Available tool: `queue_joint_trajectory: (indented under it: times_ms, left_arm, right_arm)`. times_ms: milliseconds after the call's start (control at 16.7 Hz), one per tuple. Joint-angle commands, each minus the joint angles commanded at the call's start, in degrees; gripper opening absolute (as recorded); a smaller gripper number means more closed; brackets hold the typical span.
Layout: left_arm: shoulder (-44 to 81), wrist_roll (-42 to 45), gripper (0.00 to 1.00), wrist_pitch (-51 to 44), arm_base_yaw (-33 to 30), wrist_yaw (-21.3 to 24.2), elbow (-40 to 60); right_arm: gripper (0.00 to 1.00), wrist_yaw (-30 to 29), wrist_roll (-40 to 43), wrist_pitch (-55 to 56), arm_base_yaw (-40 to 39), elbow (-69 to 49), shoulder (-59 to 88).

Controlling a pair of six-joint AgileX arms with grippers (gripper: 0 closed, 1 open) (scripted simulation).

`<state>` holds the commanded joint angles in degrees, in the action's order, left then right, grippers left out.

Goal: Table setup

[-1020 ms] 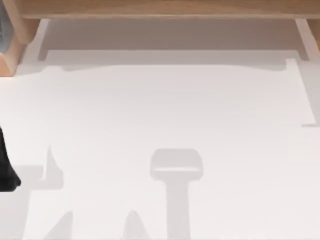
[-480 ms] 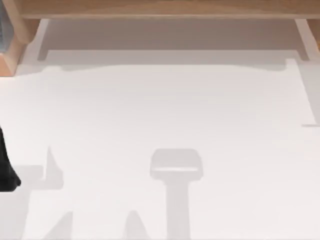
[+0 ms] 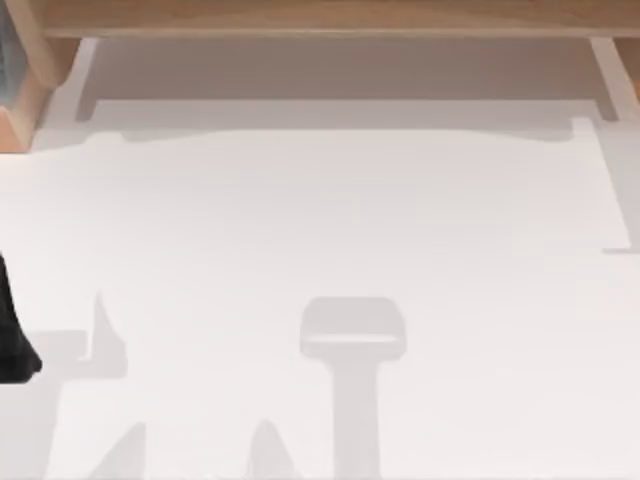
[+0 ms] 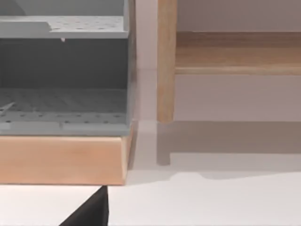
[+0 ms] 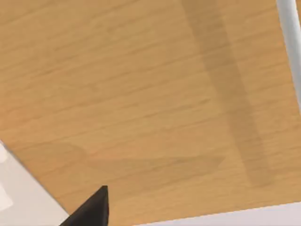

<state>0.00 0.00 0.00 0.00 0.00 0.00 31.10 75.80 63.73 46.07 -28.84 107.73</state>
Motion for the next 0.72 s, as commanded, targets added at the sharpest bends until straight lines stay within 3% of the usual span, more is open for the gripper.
queue_joint_trajectory:
  times_ms: [360, 720]
  left_arm:
    - [0.00, 0.00, 1.00, 0.00, 0.00, 0.00, 0.00]
    - [0.00, 0.00, 1.00, 0.00, 0.00, 0.00, 0.00]
  right_arm:
    - [1.00, 7.33, 9.90, 21.90, -1.90, 3.20, 6.53]
    - [1.00, 9.83, 13.10, 28.75, -3.24, 3.95, 8.90]
